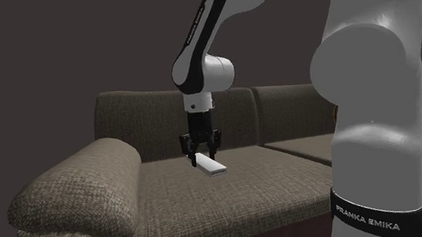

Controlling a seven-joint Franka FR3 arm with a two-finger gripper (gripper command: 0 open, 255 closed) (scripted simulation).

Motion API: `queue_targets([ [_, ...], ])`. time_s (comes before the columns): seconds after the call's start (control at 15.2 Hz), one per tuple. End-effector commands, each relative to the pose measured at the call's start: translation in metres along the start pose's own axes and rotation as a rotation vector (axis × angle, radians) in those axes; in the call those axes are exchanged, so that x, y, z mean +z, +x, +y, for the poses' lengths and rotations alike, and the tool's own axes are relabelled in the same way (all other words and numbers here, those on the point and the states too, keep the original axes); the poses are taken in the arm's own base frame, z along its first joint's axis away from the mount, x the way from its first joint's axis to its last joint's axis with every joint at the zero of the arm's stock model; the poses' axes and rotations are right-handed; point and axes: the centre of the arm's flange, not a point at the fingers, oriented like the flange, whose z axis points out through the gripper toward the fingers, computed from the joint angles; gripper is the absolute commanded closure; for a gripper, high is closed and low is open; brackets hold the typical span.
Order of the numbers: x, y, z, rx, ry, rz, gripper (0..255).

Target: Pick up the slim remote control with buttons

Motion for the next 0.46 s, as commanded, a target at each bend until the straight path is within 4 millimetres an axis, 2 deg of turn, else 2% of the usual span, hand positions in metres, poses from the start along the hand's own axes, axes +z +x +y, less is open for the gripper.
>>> queue_targets([
  [0.0,-0.012,0.000,0.001,0.000,0.000,0.000,255],
  [0.26,-0.033,0.001,0.001,0.000,0.000,0.000,255],
  [0.4,-0.034,0.001,0.001,0.000,0.000,0.000,255],
])
